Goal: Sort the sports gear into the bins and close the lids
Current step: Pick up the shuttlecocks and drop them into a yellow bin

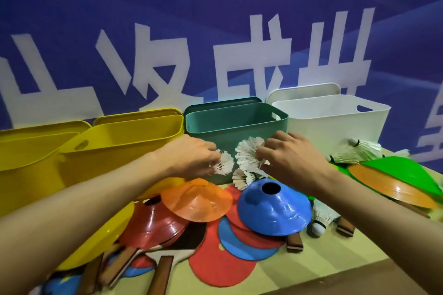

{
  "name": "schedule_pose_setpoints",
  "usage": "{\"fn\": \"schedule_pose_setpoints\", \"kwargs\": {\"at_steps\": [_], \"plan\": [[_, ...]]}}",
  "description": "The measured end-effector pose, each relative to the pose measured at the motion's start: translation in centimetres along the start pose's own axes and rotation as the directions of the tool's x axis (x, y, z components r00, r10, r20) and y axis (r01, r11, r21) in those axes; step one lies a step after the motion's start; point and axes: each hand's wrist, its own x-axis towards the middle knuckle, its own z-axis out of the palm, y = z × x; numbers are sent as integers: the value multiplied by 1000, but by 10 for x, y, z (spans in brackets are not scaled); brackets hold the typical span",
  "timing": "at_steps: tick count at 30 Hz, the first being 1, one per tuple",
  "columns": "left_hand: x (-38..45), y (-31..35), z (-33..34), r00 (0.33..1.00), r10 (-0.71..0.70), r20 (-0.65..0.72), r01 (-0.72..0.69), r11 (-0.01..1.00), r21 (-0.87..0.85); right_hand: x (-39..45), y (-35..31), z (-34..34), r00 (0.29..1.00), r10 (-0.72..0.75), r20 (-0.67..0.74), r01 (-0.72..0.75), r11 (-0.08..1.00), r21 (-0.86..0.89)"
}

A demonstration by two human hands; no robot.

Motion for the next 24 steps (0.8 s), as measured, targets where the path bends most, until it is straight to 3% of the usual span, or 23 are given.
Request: {"fn": "schedule_pose_setpoints", "kwargs": {"at_steps": [6,13,18,21,24], "plan": [[-105,-48,-30,986,-169,8,169,986,-9,43,-59,-27,999,-22,-40,25,997,70],[-255,-95,-40,918,-397,6,397,917,-37,107,-158,-33,992,-117,-42,125,930,346],[-358,-141,-51,789,-614,18,612,788,65,189,-233,-47,971,-207,-120,238,871,430],[-412,-156,-58,700,-712,48,705,700,112,261,-282,-57,977,-115,-182,197,815,544],[-444,-164,-65,645,-756,112,739,655,158,332,-326,-60,992,-75,-105,127,715,688]]}}
